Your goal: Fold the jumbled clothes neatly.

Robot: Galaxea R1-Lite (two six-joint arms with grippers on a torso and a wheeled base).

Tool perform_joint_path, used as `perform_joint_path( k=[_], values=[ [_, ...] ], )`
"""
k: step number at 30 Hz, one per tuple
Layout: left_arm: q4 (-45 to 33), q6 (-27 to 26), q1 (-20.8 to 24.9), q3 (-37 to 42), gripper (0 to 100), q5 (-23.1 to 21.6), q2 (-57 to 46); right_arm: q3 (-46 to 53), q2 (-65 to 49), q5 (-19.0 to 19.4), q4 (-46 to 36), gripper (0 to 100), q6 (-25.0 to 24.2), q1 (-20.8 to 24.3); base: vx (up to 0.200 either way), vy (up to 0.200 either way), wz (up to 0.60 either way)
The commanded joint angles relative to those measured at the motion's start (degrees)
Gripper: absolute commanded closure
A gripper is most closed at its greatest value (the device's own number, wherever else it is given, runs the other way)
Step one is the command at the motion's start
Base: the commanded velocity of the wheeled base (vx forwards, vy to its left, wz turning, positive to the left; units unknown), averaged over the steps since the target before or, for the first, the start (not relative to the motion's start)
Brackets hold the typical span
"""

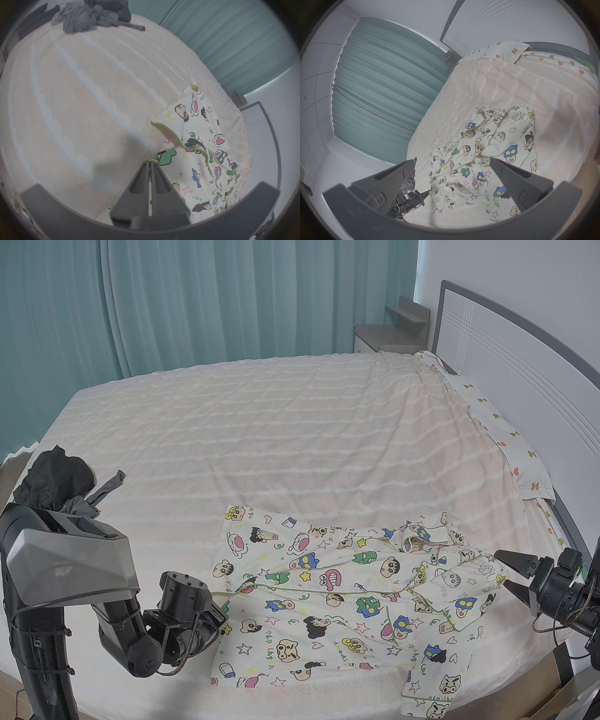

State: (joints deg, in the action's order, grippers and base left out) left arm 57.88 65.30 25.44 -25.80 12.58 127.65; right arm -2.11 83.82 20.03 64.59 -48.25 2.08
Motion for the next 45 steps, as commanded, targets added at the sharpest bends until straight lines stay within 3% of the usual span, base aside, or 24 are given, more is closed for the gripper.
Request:
perform_joint_path(
  k=[1,5,11,15,20,29,34,39,45],
  values=[
    [2.68,-3.61,0.40,1.71,100,3.33,-1.09,0.00,0.03,0.10,0.01,0,0.00,0.11,0.000,0.000,0.00],
    [7.25,-10.72,0.49,3.65,100,4.65,-5.13,0.00,-0.06,0.01,0.01,0,0.00,0.11,0.000,0.000,0.00],
    [7.86,-16.53,0.40,4.00,100,4.65,-8.91,0.00,-0.33,0.01,0.01,0,0.00,0.11,0.000,0.000,0.00],
    [7.95,-23.82,0.13,4.09,100,4.65,-10.23,0.00,-0.41,0.01,0.01,0,0.00,0.02,0.000,0.000,0.00],
    [7.86,-27.60,0.22,4.09,100,4.73,-10.49,0.00,-0.50,0.01,0.01,0,0.00,0.11,0.000,0.000,0.00],
    [7.95,-26.98,0.05,7.25,100,4.65,-7.50,0.00,-0.50,-0.52,0.01,0,0.09,0.02,0.000,0.000,0.00],
    [7.95,-20.04,0.40,9.62,100,3.42,-7.76,1.23,0.20,-0.61,-0.69,0,0.61,-0.24,0.000,0.000,0.00],
    [8.04,-15.12,0.49,12.79,100,-0.19,-9.79,2.11,3.54,-0.43,-5.87,0,7.91,-0.33,0.000,0.000,0.00],
    [8.12,-9.67,1.01,14.28,100,-0.89,-9.79,2.11,5.30,-0.34,-12.12,0,11.25,-0.15,-0.167,0.000,0.00]
  ],
)
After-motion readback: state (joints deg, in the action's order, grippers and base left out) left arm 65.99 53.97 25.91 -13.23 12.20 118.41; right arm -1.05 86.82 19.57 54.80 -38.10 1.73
